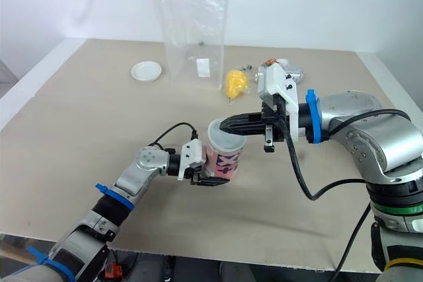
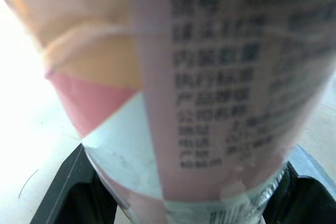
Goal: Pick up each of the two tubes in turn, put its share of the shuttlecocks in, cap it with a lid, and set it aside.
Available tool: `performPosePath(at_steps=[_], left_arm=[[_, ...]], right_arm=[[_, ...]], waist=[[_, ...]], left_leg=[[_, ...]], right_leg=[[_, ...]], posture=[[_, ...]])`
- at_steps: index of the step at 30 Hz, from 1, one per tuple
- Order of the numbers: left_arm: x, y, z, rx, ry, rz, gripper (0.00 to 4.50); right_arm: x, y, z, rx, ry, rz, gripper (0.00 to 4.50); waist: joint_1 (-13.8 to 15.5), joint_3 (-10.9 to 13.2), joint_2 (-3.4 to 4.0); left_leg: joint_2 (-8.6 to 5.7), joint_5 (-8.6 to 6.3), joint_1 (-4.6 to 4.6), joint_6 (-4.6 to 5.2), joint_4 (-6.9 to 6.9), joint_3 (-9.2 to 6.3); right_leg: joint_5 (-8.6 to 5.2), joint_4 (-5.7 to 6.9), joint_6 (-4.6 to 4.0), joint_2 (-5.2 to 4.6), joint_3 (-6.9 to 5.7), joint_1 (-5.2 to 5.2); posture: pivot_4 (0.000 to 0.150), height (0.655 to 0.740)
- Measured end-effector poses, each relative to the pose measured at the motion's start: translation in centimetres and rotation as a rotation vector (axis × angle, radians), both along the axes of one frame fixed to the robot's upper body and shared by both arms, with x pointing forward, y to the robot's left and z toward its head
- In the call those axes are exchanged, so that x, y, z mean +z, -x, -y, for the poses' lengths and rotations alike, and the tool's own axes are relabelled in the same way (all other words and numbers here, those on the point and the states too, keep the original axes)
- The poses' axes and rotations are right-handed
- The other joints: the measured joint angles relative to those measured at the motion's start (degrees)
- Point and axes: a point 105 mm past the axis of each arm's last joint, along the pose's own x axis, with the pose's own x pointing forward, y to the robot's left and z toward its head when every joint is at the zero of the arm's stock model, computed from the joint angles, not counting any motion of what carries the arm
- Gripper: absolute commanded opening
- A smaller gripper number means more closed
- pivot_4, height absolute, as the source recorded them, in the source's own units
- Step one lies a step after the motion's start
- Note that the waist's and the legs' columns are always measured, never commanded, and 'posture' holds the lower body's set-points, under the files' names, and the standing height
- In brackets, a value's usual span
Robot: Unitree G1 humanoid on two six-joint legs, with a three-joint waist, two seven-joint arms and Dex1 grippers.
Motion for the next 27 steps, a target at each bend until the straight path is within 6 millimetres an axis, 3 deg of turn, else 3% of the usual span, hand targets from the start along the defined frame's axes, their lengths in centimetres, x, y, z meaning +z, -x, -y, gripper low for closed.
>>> performPosePath(at_steps=[5, 27], left_arm=[[0.0, 0.0, -0.1, 0.002, -0.002, 0.001, 2.93], [-0.5, -0.1, -0.5, 0.036, 0.004, -0.014, 2.93]], right_arm=[[-1.2, -0.1, -0.2, 0.014, 0.047, -0.005, 0.04], [-1.4, -0.5, -1.4, 0.108, 0.283, 0.139, 0.04]], waist=[[-0.2, 0.0, 0.0], [-0.6, -0.4, -0.23]], left_leg=[[0.0, 0.0, 0.0, 0.0, 0.0, 0.0], [0.1, 0.01, 0.32, 0.02, -0.02, 0.05]], right_leg=[[-0.01, 0.0, 0.03, 0.0, 0.0, 0.01], [-0.02, 0.0, -0.02, 0.03, -0.03, 0.2]], posture=[[0.15, 0.74], [0.15, 0.74]])
